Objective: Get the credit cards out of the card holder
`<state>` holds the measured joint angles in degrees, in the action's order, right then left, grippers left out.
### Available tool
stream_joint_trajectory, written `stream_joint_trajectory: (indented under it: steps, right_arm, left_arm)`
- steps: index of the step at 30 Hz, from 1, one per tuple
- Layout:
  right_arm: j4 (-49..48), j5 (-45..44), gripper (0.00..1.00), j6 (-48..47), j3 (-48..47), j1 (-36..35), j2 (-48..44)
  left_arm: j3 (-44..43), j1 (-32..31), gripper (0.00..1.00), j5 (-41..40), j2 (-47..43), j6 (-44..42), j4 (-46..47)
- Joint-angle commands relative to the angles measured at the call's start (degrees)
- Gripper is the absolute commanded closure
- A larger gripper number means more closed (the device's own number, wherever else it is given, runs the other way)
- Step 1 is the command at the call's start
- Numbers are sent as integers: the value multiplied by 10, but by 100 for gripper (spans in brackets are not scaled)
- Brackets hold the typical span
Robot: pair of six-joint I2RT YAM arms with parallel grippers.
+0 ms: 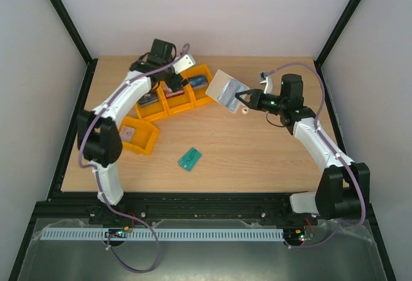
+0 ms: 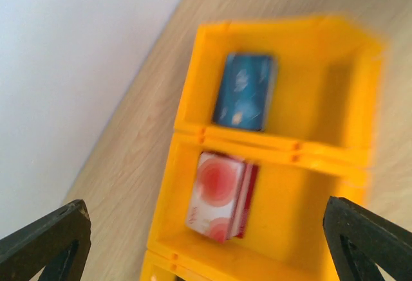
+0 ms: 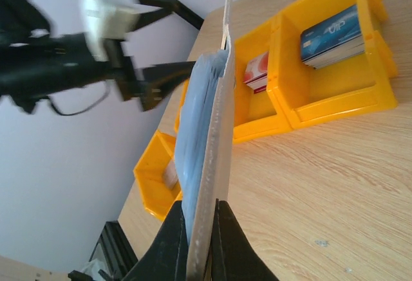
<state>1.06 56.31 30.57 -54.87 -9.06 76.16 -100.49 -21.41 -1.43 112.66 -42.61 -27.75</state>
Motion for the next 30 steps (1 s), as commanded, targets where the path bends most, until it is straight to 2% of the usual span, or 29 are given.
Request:
stream_joint_trajectory:
  steps: [1, 4, 7, 10, 16, 24, 26, 30]
  right_arm:
    - [-33, 51, 98, -2, 6, -5, -23]
    - [-40, 72, 98, -15, 4, -35, -24]
    - [-32, 78, 98, -50, -2, -80, -29]
    - [-70, 72, 98, -32, 0, -107, -34]
    - [-234, 84, 98, 75, 34, -133, -30]
    - [-253, 75, 98, 83, 35, -158, -26]
    - [-256, 75, 98, 85, 38, -158, -29]
    - [-256, 76, 98, 86, 36, -158, -28]
  left_arm:
    - [-3, 1, 0, 221, -118, 104, -112]
    - [36, 0, 1, 358, -171, 147, -139]
    - [59, -6, 0, 436, -200, 183, -165]
    - [61, -25, 1, 435, -208, 211, -183]
    - [96, -80, 1, 376, -219, 207, -182]
    - [95, -91, 1, 384, -210, 237, -153]
    - [98, -91, 9, 393, -212, 240, -154]
    - [106, -91, 38, 411, -223, 240, -156]
